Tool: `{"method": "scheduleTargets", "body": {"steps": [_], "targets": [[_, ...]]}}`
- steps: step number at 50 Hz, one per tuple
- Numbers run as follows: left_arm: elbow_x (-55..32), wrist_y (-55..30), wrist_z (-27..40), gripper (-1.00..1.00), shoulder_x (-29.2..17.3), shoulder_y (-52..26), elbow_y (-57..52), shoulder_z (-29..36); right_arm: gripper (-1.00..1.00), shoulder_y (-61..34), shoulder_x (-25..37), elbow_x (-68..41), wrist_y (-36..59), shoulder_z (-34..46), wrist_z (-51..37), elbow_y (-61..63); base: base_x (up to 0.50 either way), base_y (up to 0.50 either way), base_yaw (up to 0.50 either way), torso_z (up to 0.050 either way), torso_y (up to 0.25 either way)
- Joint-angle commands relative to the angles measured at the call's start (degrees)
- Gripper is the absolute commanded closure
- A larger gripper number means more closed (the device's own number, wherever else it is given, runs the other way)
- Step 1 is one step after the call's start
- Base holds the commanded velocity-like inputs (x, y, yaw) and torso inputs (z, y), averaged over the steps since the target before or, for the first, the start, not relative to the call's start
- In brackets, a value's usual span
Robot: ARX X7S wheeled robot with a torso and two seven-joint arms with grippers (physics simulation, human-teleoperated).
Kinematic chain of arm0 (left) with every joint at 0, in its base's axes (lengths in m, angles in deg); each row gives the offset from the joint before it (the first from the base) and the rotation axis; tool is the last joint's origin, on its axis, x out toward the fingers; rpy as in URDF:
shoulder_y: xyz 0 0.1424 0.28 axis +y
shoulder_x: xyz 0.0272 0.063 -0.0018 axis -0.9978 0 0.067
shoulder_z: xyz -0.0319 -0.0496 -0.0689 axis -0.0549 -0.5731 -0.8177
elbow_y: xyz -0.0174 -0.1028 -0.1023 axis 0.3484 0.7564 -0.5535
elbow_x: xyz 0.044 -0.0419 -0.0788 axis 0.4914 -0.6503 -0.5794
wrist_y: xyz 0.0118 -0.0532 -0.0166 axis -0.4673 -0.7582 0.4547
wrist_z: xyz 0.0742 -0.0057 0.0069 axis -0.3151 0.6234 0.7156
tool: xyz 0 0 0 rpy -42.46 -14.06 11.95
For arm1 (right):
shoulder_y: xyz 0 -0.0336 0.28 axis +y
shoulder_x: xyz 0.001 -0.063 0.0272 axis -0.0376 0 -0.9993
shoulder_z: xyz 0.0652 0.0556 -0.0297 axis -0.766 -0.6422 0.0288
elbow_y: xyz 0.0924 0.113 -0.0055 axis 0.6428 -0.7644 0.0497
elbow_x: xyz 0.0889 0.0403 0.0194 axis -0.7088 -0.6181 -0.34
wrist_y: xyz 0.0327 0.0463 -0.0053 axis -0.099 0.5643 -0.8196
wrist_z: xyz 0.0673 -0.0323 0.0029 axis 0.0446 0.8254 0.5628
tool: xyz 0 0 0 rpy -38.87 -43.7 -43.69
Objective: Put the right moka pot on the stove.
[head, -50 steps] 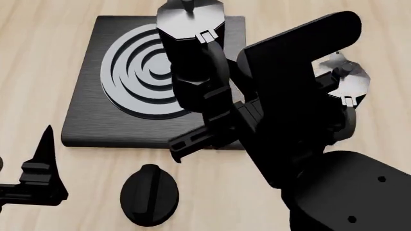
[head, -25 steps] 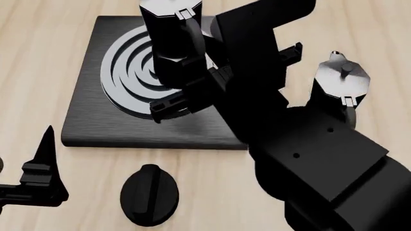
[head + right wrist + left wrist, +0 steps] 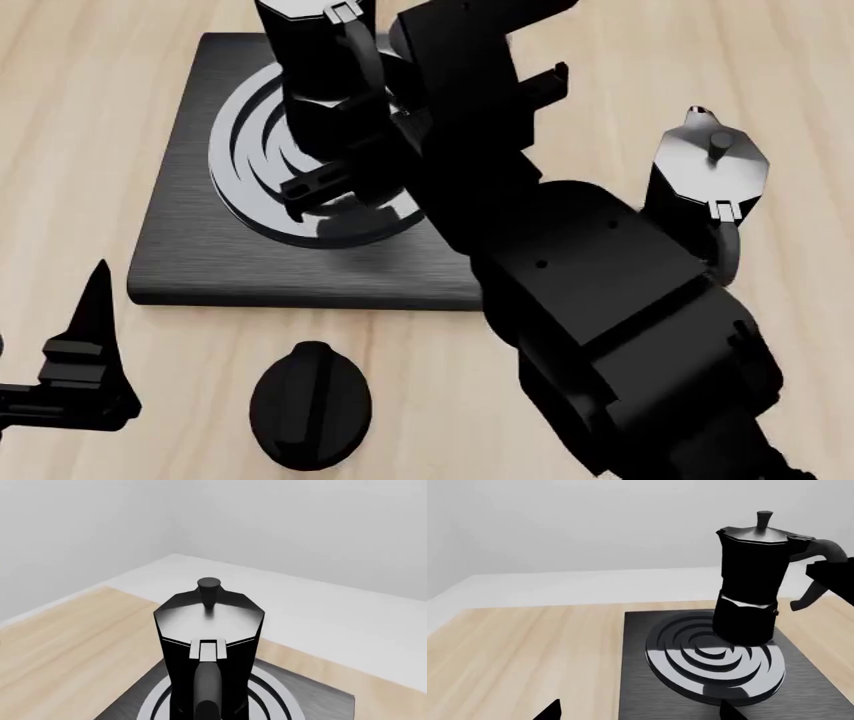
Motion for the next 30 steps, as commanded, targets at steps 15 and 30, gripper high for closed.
{"method": "scheduleTargets", "body": {"steps": [15, 30], "targets": [[0.19, 1.13, 0.23, -1.0, -0.39, 0.54, -0.94, -0.23, 1.0, -2.33, -4.64, 7.08, -11.62, 2.57, 5.68, -13.52, 0.0, 0.0, 0.0, 0.0, 0.001], [0.79, 2.54, -0.28, -1.0, -0.56, 1.38, -1.42, -0.13, 1.0, -2.26, -6.97, 9.81, -16.73, 4.37, 7.3, -21.9, 0.0, 0.0, 0.0, 0.001, 0.001]]}}
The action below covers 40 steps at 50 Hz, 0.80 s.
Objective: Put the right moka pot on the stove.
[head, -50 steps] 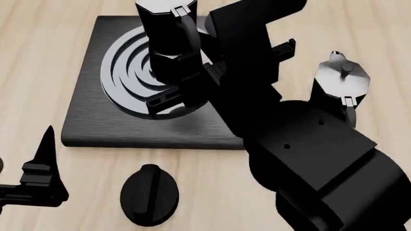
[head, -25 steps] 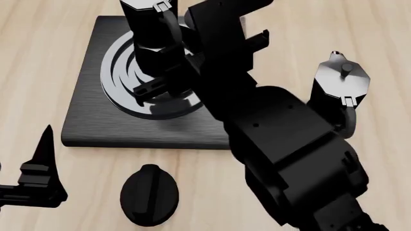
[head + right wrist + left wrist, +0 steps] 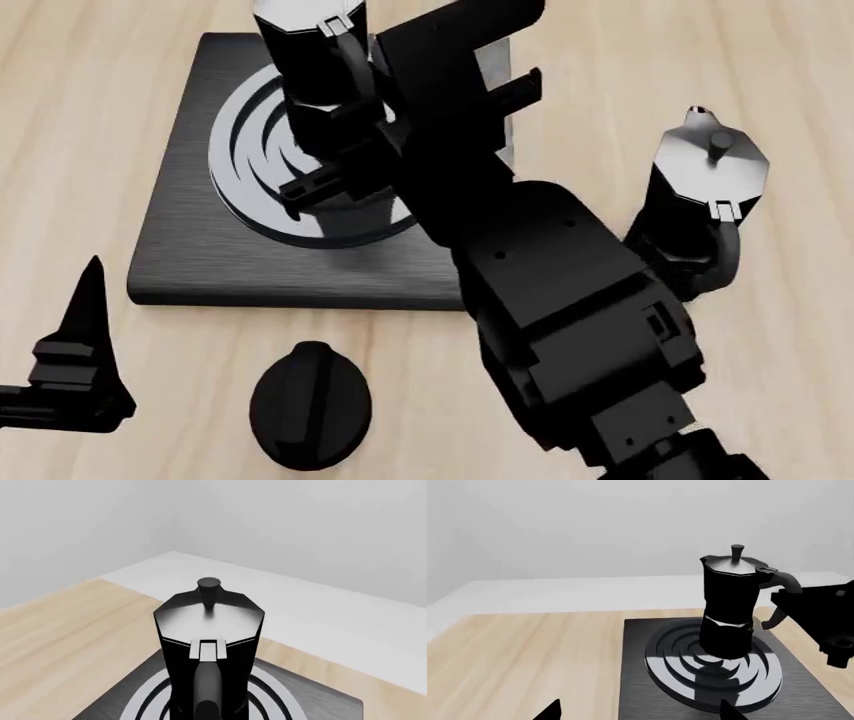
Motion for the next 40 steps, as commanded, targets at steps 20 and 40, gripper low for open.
{"method": "scheduleTargets", "body": {"steps": [20, 40], "targets": [[-0.09, 0.65, 0.01, -1.0, -0.25, 0.16, 0.03, 0.3, 1.0, 1.3, -3.07, 3.07, -7.68, 1.8, 4.09, -11.72, 0.0, 0.0, 0.0, 0.0, 0.001], [-0.5, 0.66, 0.23, -1.0, -0.48, -0.05, 0.06, 0.38, -1.0, 3.83, 0.29, 1.12, -1.87, 2.36, 1.46, -3.1, 0.0, 0.0, 0.0, 0.0, 0.0]]}}
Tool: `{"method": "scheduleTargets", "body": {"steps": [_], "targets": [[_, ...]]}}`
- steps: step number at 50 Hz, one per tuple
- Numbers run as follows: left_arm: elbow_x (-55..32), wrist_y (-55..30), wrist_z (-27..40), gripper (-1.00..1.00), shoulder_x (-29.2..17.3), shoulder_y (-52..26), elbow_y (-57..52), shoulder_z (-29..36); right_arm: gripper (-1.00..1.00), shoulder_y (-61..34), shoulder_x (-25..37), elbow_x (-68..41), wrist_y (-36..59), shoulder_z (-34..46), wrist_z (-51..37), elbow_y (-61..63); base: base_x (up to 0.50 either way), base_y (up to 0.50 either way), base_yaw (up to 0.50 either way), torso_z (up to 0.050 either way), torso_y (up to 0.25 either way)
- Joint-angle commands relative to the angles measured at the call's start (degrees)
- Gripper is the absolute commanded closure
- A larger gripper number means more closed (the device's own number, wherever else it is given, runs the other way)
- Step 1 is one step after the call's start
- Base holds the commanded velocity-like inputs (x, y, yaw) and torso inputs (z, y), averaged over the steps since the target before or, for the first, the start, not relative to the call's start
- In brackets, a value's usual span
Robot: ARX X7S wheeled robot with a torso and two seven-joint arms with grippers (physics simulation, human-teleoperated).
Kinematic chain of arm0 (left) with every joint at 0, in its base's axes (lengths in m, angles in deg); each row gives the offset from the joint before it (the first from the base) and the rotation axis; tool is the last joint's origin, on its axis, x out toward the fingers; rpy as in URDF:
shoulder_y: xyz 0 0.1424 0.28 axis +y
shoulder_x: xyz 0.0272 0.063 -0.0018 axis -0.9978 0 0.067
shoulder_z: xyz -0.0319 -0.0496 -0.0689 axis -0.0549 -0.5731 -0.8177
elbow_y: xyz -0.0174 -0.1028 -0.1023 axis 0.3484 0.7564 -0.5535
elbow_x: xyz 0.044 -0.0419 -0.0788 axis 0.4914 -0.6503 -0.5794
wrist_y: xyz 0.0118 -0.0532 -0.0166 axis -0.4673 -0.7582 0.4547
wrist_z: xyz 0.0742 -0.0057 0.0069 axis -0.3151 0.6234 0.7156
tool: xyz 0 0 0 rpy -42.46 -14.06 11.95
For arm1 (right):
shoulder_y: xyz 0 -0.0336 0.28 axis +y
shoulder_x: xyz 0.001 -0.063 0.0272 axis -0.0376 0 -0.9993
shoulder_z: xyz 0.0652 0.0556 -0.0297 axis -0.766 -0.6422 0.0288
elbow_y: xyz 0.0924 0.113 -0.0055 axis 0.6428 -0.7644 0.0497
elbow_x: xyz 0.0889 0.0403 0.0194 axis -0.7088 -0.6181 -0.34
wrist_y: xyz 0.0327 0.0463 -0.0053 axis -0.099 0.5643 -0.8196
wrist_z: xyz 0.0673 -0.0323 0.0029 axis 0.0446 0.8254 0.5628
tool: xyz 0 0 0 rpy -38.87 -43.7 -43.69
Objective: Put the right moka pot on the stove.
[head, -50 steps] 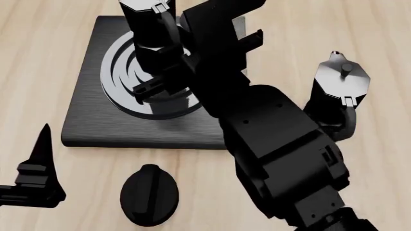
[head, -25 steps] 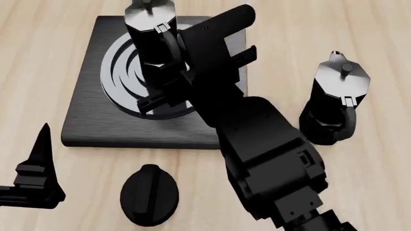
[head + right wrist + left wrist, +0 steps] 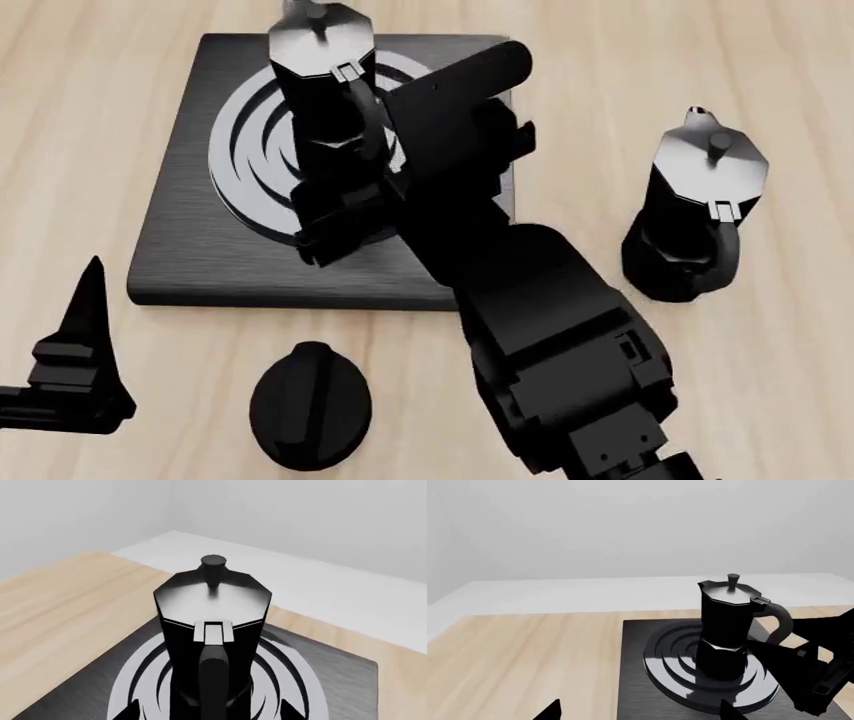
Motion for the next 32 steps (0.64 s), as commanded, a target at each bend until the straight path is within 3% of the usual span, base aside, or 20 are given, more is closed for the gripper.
{"method": "scheduleTargets", "body": {"steps": [1, 19, 32], "targets": [[-0.09, 0.12, 0.01, -1.0, -0.1, -0.02, 0.13, 0.14, -1.0, 1.53, 2.48, -1.27, 4.57, 0.54, -1.8, 7.11, 0.0, 0.0, 0.0, 0.0, 0.0], [-0.61, 0.15, 0.26, -1.0, -0.15, 0.07, 0.49, 0.15, -1.0, 3.84, 12.53, -8.68, 19.21, -2.99, -11.75, 35.79, 0.0, 0.0, 0.0, 0.0, 0.0], [-1.41, -0.55, 0.94, -1.0, -0.38, -0.32, 0.28, 0.09, -1.0, 8.72, 22.84, -19.52, 28.09, -12.53, -21.94, 56.65, 0.0, 0.0, 0.0, 0.0, 0.0]]}}
